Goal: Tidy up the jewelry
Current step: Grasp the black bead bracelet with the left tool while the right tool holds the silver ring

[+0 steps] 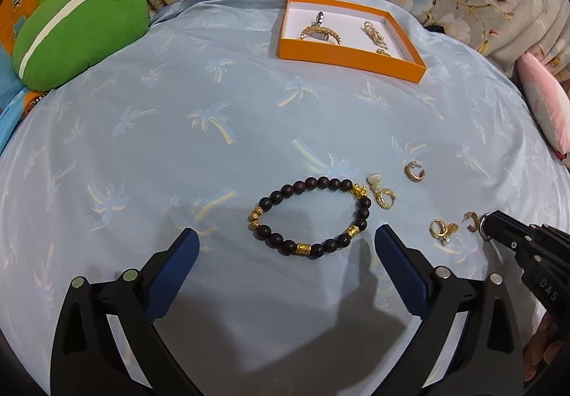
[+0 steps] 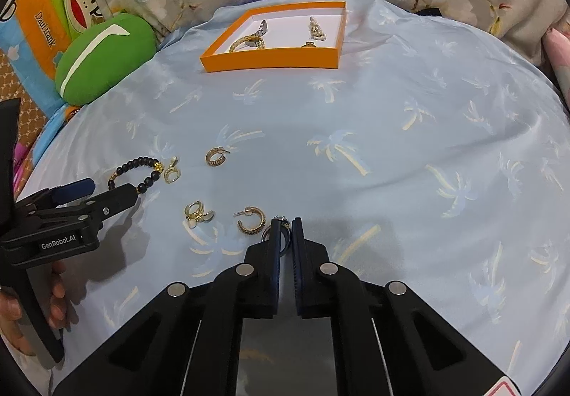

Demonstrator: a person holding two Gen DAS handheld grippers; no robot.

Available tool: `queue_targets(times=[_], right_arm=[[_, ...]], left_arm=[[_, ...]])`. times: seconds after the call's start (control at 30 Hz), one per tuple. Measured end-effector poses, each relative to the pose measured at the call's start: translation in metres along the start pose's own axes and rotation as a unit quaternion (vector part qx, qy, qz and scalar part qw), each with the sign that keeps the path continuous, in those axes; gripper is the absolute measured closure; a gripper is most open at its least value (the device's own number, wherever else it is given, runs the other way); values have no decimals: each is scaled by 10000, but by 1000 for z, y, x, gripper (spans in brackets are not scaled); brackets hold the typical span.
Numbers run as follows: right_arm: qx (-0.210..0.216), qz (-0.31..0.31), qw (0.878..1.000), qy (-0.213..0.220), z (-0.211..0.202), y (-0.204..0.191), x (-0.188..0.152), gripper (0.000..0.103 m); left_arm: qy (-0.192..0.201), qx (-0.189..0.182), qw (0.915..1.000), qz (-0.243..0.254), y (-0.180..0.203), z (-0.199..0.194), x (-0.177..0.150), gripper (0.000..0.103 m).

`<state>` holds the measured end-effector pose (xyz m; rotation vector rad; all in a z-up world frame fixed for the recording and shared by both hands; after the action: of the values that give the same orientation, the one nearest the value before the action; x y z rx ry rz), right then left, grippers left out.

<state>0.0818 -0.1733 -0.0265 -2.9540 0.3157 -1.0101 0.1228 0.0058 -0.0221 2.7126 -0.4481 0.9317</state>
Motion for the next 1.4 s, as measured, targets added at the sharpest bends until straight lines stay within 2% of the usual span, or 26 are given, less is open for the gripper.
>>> queue_targets(times=[0.3,0.43,0.47,0.57,0.6,0.73,0.97,1.07,1.2,1.4], right_arm=[[149,99,9998,-26,0,2,-2,96],[167,91,9998,46,-4,1,-2,94],[204,112,9997,69,-6,1,-2,90],[165,41,9997,161,-11,-2,-3,65],[123,-25,9998,157,-11,-5,-4,64],[-23,-162,9999,46,-5,-13,-4,65],[-451,-330,9984,11,-1,-24,-2,85],[-581,-345,9977,33,-1,-27,-2,85],[-399,-118,9991,34,-2,-20,-2,85],[-83,152,9998,44,-3,-9,-2,85]], left_arm=[[-151,264,9993,222,14,14,8,5],[-134,253,9994,182,17,15,10,6],[-131,241,9995,180,17,14,10,6],[-123,213,9996,167,17,13,9,6],[-129,224,9995,177,17,14,9,6],[-133,235,9995,184,16,13,8,6],[-128,211,9995,176,16,13,8,5],[-120,182,9996,162,15,12,8,5],[-106,144,9997,137,14,11,9,5],[-128,291,9994,162,14,14,11,8]])
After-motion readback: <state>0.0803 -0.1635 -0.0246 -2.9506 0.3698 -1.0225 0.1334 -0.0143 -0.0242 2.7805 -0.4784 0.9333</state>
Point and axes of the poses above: each gripper's, at about its wrist camera, not at the fingertips, and z roughly the way its jaws point, y to its right, x to its top, the point moved 1 cm from there along z, roughly the way its jaws point, and after that the axes turned 6 degrees about -x, right-handed, at the moved point
